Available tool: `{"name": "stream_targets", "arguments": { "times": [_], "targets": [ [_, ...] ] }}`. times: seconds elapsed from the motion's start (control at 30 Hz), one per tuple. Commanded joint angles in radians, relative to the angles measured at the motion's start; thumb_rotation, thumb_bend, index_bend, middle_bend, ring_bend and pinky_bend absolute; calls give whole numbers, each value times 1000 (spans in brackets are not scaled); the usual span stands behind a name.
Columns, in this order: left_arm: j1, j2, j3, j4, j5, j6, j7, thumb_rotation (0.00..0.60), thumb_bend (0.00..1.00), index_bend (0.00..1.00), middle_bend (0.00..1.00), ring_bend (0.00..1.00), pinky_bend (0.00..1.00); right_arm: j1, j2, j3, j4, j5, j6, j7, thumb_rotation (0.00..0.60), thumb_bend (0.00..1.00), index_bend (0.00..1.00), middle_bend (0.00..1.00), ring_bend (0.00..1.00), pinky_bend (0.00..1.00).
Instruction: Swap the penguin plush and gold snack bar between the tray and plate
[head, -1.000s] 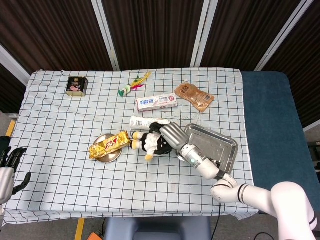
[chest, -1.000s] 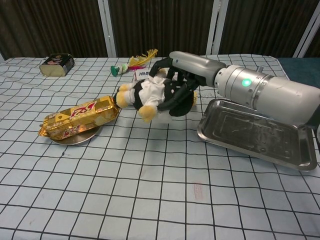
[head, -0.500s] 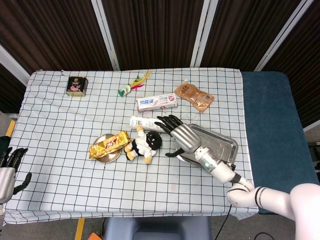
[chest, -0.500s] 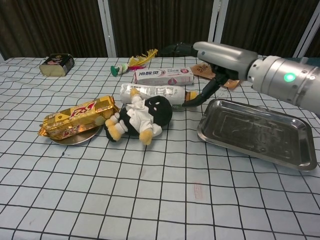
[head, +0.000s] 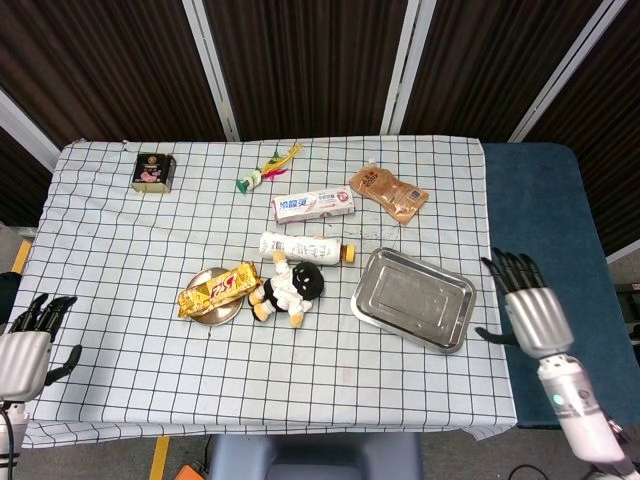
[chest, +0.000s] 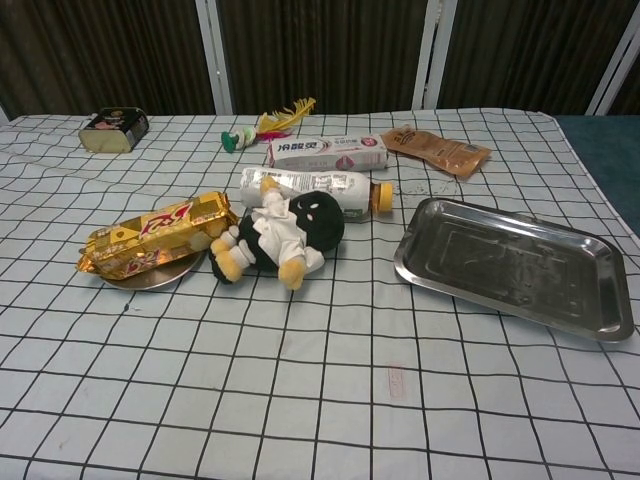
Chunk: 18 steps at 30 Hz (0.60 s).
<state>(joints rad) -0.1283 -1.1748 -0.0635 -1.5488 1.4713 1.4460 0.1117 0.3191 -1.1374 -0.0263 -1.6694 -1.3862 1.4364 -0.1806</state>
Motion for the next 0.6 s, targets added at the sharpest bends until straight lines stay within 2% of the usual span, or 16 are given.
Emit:
{"name": "stream_targets", "arguments": {
  "times": [0.03, 0.13, 0.33, 0.43, 0.6],
  "targets": [
    [-21, -11, -12, -16, -16, -27, 14, 600, 383, 149, 180, 99, 245, -63, -4, -19, 37, 25, 57, -22, 600, 101, 0, 0, 0, 0],
    [-53, -19, -28, -61, -46, -76, 51, 600, 383, 134, 171, 100, 249, -107, -27, -4, 67, 16, 114, 16, 600, 92, 0, 0, 0, 0],
    [-136, -35, -55, -138, -112, -200, 129, 600, 388, 10, 70, 20, 187, -142, -55, 16, 113, -47, 176, 79, 600, 92, 0, 0, 0, 0],
    [-188, -45, -72, -174, -177, -284, 177, 600, 381, 0, 11, 0, 130, -152, -58, 16, 126, -73, 181, 94, 600, 92, 0, 0, 0, 0],
    [-266, -89, -102, -181, -274, -378, 225, 600, 362, 0, 0, 0, 91, -170, -42, 13, 118, -109, 185, 122, 600, 92, 0, 0, 0, 0]
  ]
}}
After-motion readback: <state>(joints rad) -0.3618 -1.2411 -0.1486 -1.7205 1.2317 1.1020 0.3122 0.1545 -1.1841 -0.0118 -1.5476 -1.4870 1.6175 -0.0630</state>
